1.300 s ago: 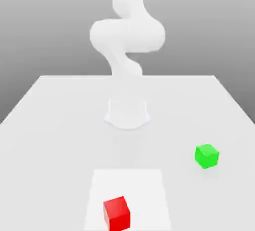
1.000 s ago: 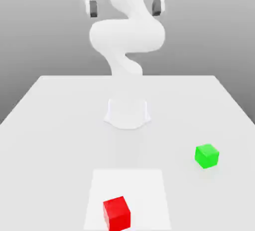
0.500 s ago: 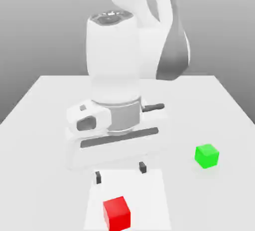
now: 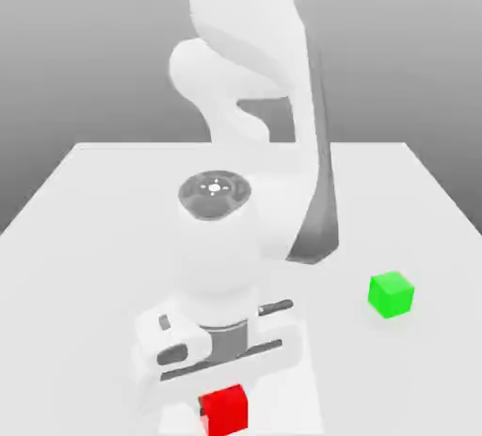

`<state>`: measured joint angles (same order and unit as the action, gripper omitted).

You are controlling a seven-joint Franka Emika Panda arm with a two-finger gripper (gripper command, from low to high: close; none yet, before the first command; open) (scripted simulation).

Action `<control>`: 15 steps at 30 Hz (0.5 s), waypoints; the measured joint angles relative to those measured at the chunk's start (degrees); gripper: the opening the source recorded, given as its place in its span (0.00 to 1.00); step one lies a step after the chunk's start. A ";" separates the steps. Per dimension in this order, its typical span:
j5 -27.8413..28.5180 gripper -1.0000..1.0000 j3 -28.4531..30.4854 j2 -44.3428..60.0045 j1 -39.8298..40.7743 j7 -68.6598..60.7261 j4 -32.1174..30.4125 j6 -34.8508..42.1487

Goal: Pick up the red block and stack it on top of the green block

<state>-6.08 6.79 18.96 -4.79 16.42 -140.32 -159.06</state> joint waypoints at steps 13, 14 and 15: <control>0.83 0.00 -14.64 -25.93 -24.80 -13.23 -19.84 6.05; 0.88 0.00 -16.11 -28.01 -26.83 -14.63 -21.80 6.07; 1.12 0.00 -17.16 -28.67 -28.12 -15.40 -23.06 5.41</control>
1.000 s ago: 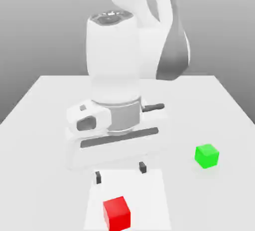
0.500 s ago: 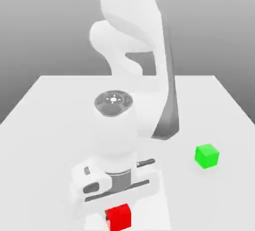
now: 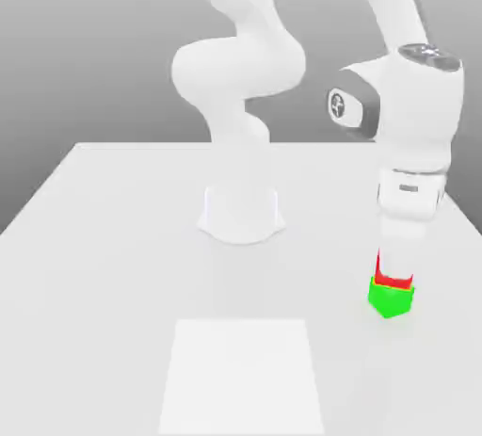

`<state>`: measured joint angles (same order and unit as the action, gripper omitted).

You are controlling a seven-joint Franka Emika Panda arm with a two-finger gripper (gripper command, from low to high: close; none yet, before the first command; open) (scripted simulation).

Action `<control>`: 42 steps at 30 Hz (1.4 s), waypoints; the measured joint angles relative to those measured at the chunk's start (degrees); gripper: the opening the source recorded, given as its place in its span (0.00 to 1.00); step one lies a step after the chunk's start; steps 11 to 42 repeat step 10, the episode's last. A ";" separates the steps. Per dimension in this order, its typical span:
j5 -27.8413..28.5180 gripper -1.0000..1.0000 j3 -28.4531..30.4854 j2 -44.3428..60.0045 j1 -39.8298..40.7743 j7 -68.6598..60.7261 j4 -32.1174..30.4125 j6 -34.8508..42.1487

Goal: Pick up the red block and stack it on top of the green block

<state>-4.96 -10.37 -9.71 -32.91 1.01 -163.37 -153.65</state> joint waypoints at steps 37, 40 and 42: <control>6.99 1.00 -0.62 11.82 0.12 3.96 -0.77 -12.47; 6.99 1.00 -0.62 11.82 0.12 3.96 -0.77 -12.47; 6.99 1.00 -0.62 11.82 0.12 3.96 -0.77 -12.47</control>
